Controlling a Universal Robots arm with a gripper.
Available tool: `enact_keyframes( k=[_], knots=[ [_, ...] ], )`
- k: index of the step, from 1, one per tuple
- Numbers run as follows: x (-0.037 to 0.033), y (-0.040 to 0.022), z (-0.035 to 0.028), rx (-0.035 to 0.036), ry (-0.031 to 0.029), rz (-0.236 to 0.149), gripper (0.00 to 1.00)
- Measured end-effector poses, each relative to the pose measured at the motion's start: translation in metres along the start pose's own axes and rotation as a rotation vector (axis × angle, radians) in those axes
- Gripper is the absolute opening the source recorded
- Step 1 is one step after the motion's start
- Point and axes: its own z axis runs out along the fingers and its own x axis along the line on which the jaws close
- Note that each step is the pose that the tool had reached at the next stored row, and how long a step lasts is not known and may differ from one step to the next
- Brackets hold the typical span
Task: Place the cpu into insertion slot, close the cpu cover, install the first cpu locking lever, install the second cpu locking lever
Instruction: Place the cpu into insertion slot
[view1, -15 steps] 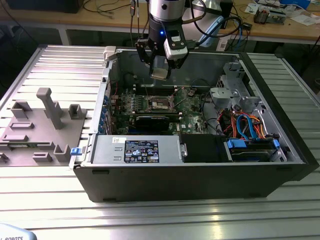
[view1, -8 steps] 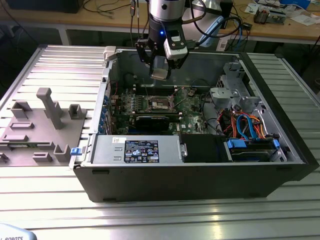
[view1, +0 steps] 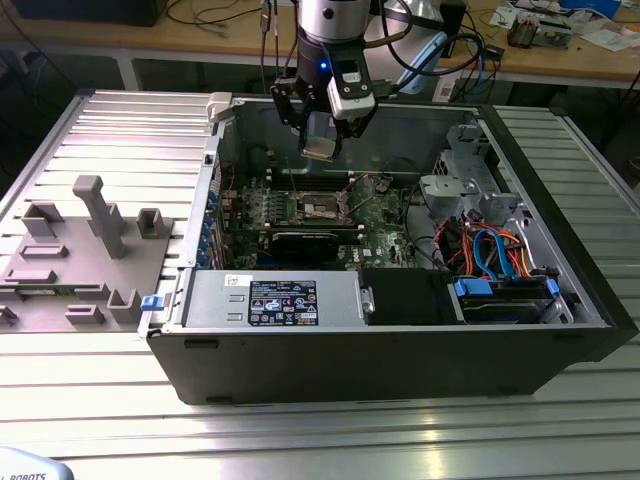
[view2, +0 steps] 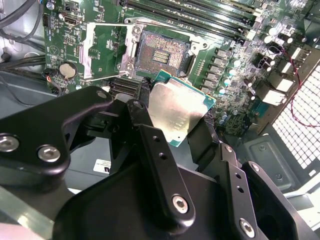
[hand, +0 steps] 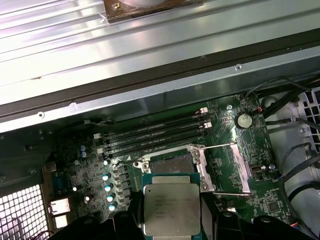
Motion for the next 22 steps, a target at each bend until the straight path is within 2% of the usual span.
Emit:
enact_keyframes(
  k=[22],
  knots=[
    [0.0002,0.0000,0.0003,0.0001,-0.0014,0.016,0.55]
  ],
)
